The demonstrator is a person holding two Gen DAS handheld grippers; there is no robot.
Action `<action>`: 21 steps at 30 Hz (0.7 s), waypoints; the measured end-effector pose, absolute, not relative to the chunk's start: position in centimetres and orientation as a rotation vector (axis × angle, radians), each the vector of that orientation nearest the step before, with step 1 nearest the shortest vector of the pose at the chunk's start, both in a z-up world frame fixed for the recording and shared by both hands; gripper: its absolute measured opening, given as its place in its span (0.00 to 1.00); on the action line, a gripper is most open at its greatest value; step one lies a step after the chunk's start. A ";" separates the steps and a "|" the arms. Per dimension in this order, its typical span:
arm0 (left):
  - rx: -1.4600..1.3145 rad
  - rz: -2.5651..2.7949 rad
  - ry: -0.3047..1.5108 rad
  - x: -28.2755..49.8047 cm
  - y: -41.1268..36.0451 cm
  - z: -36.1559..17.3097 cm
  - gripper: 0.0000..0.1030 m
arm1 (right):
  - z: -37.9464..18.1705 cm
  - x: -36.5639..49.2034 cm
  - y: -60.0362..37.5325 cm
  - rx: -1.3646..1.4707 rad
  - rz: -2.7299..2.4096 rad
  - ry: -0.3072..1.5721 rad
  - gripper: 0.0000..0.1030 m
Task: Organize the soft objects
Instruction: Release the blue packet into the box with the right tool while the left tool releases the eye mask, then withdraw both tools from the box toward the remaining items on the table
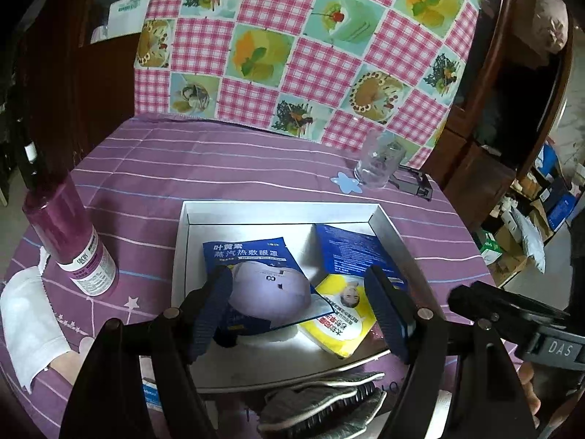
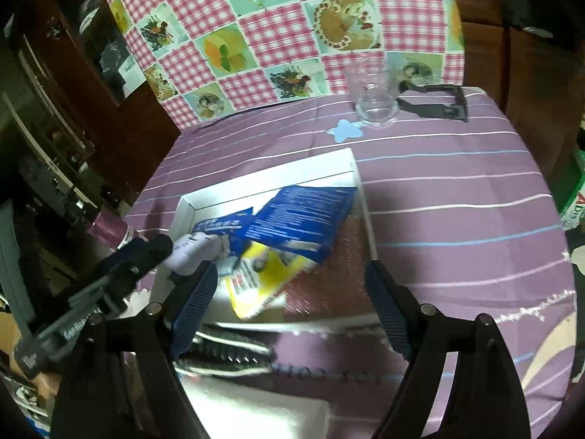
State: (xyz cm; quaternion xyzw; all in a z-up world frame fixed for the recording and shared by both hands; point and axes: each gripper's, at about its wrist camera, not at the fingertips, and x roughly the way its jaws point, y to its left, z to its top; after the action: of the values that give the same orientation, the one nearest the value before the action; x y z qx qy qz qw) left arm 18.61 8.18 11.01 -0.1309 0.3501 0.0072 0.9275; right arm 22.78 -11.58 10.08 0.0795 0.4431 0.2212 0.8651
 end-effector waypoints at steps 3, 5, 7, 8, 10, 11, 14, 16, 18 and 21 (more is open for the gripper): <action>-0.285 0.004 0.704 17.9 7.8 11.3 0.73 | 10.4 21.8 -12.6 0.169 0.463 0.915 0.81; -0.304 -0.016 0.698 17.5 7.3 11.4 0.73 | 10.5 21.2 -13.1 0.171 0.466 0.913 0.81; -0.285 -0.020 0.702 16.9 6.4 11.4 0.73 | 10.4 20.6 -13.5 0.161 0.463 0.911 0.81; -0.268 -0.017 0.700 16.6 6.0 11.5 0.73 | 10.4 20.4 -13.6 0.156 0.461 0.908 0.81; -0.236 -0.010 0.696 15.9 5.3 11.5 0.73 | 10.2 19.8 -14.0 0.146 0.457 0.899 0.81; -0.231 -0.008 0.698 15.5 5.2 11.5 0.73 | 10.0 19.4 -14.3 0.142 0.460 0.898 0.81; -0.240 -0.009 0.700 14.4 5.1 11.5 0.73 | 9.7 18.4 -15.0 0.131 0.476 0.894 0.80; -0.233 0.008 0.698 13.7 5.1 11.5 0.73 | 9.6 17.7 -15.3 0.113 0.473 0.886 0.80; -0.213 0.039 0.702 12.9 5.1 11.4 0.73 | 9.5 17.2 -15.5 0.105 0.473 0.884 0.81; -0.203 0.050 0.706 11.7 5.3 11.0 0.73 | 9.5 16.4 -15.7 0.106 0.497 0.880 0.80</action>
State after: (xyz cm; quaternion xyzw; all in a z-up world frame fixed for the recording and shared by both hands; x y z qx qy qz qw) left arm 11.73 5.34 10.98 -0.0990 0.3452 0.0245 0.9330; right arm 16.37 -15.66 9.50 0.0507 0.4212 0.2379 0.8737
